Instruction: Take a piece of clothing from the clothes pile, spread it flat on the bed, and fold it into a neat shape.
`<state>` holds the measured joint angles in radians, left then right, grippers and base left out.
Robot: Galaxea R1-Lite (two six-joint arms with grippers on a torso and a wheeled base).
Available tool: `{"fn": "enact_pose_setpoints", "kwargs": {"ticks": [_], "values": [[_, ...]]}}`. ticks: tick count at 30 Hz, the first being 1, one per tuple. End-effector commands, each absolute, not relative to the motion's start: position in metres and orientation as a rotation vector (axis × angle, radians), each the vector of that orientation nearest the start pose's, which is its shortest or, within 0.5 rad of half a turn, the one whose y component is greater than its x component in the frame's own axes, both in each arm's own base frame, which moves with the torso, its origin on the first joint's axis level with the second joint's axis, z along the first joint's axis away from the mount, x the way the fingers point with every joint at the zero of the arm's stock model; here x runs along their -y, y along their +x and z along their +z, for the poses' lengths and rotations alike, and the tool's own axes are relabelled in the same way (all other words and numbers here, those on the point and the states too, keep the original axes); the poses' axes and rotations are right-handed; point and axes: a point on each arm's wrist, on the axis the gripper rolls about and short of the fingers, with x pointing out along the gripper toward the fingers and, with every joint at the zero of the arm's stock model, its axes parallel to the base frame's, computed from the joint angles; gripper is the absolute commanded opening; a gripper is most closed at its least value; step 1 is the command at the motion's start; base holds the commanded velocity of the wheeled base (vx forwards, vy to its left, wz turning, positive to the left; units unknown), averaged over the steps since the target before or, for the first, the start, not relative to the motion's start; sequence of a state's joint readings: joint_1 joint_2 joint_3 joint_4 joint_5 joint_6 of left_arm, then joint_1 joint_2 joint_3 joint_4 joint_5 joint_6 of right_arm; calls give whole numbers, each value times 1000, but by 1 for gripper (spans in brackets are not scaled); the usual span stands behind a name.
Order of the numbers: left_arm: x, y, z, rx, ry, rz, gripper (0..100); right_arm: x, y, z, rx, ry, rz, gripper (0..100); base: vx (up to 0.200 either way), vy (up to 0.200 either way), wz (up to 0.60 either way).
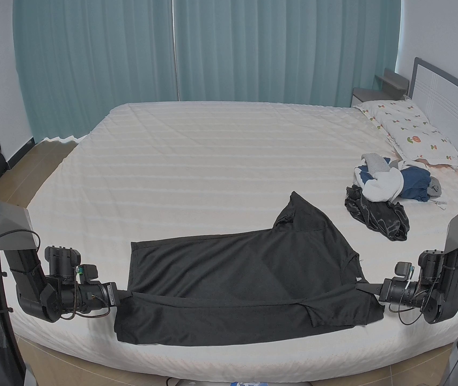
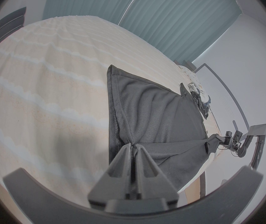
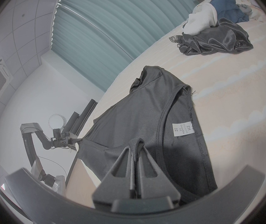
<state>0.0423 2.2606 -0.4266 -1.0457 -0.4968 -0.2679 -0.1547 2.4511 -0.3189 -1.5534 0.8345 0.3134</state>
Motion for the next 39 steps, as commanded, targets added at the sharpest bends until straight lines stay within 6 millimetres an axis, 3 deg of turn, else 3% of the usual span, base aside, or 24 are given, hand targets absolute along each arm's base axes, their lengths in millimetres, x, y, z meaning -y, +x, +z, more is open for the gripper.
{"fn": "enact_pose_setpoints", "kwargs": {"ticks": [1,14,21,24,28,34,39], "values": [[-2,289,-27,-822,-462,-327,100,27,281,-50,-619,571,580,0,0,0,0],[-9,302,-19,-727,-491,-306,100,27,280,-52,-626,574,580,0,0,0,0],[5,365,-5,-530,-636,-137,100,26,276,-56,-651,587,578,0,0,0,0],[4,384,-9,-572,-644,-119,100,25,273,-58,-667,596,582,0,0,0,0],[-1,415,1,-616,-655,-97,100,22,272,-64,-688,602,587,0,0,0,0],[-1,445,-16,-627,-647,-107,100,23,272,-66,-692,606,584,0,0,0,0],[0,448,-23,-650,-634,-92,100,23,272,-66,-693,607,584,0,0,0,0]]}}
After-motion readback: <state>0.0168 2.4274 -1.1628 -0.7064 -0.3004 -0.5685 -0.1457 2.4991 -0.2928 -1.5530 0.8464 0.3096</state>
